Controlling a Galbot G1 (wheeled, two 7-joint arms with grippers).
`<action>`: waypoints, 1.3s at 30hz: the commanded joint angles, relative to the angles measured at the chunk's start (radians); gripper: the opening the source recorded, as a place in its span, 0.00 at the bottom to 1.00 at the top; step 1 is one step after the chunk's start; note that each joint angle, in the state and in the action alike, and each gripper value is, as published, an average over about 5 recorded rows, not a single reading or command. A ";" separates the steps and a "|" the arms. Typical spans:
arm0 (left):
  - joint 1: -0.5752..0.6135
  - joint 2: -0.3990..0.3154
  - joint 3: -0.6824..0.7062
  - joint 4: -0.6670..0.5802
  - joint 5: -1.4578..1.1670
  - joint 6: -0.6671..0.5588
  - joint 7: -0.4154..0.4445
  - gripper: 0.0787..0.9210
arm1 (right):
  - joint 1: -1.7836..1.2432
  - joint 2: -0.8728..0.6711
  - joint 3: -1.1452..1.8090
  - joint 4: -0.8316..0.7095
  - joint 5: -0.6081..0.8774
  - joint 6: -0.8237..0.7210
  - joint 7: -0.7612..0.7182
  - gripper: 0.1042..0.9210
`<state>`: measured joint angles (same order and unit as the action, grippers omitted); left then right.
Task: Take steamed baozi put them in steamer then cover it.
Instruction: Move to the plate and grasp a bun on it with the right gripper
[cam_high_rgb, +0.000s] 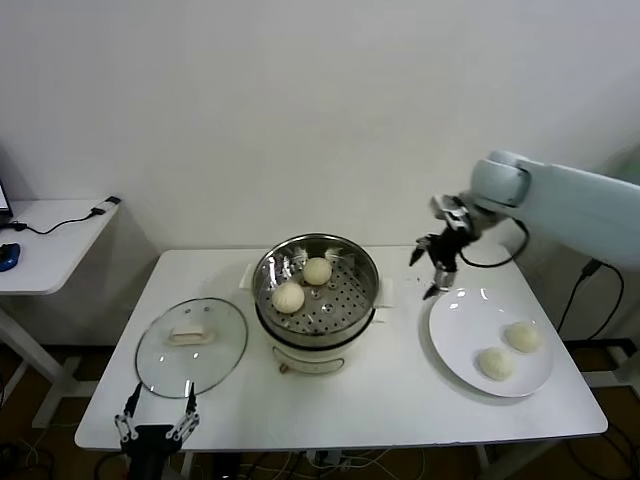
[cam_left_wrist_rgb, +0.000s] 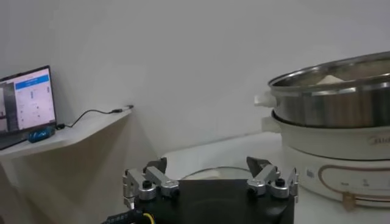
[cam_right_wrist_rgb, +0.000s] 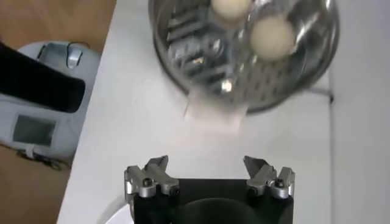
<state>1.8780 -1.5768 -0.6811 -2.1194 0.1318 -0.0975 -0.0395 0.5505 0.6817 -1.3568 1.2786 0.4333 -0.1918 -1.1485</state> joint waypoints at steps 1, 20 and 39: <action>0.003 -0.005 0.000 -0.002 0.010 0.003 0.003 0.88 | -0.401 -0.212 0.306 -0.022 -0.310 0.050 -0.015 0.88; -0.004 -0.025 -0.002 -0.029 0.008 0.018 0.004 0.88 | -0.598 -0.101 0.463 -0.174 -0.453 0.079 -0.014 0.88; -0.012 -0.024 -0.001 -0.016 0.015 0.021 0.002 0.88 | -0.572 -0.074 0.467 -0.209 -0.451 0.107 -0.045 0.77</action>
<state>1.8655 -1.6008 -0.6832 -2.1358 0.1456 -0.0769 -0.0371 -0.0107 0.6034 -0.9053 1.0839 -0.0041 -0.1000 -1.1849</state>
